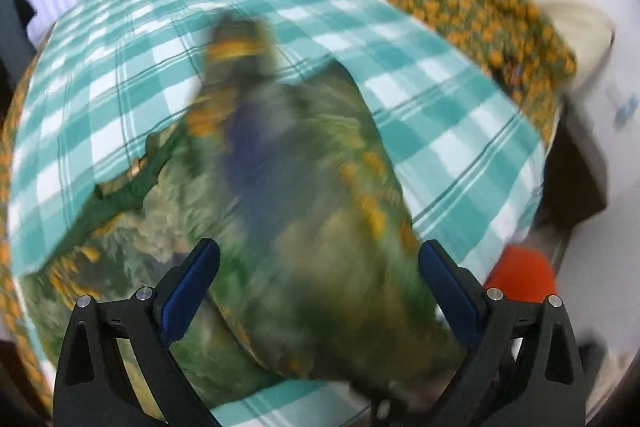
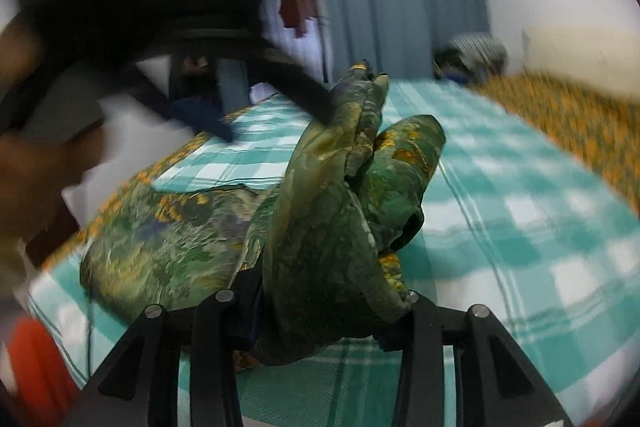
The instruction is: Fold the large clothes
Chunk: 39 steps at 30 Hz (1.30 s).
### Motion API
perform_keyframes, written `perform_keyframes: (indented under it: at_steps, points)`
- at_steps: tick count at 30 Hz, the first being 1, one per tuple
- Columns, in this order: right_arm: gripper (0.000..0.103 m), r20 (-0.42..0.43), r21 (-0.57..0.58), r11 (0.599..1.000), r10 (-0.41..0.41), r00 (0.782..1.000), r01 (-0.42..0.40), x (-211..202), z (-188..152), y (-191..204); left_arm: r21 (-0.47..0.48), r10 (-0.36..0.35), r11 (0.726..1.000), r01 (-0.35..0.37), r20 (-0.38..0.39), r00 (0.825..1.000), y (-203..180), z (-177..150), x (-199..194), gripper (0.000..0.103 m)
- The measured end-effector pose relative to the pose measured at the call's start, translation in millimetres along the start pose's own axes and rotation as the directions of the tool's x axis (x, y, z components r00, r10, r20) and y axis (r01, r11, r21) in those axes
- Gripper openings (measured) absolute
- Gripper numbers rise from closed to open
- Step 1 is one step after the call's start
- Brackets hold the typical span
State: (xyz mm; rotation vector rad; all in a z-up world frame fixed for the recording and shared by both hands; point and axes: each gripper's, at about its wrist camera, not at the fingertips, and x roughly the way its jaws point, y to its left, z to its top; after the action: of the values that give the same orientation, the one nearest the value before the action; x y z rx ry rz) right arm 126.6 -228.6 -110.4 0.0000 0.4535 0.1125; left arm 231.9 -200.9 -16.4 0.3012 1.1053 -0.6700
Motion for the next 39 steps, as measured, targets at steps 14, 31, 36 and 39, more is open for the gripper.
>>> perform_keyframes:
  at_steps: [14,31,36,39]
  points:
    - [0.042,0.092,-0.386,0.922,0.081,0.992,-0.040,-27,-15,77,0.046,0.236,0.971,-0.234,-0.071,0.969,27,-30,6,0.031]
    - [0.048,-0.075,0.007,0.968,0.252,0.965,-0.252,-6,6,24,-0.317,0.183,0.931,-0.182,-0.027,0.983,217,-130,-49,0.028]
    - [0.029,-0.180,0.005,0.942,0.331,0.926,-0.336,36,25,52,-0.381,0.141,0.916,-0.126,0.012,0.990,254,-160,-43,0.028]
    - [0.025,-0.221,-0.026,0.926,0.362,0.905,-0.377,59,33,76,-0.425,0.110,0.901,-0.084,0.037,0.993,276,-173,-41,0.029]
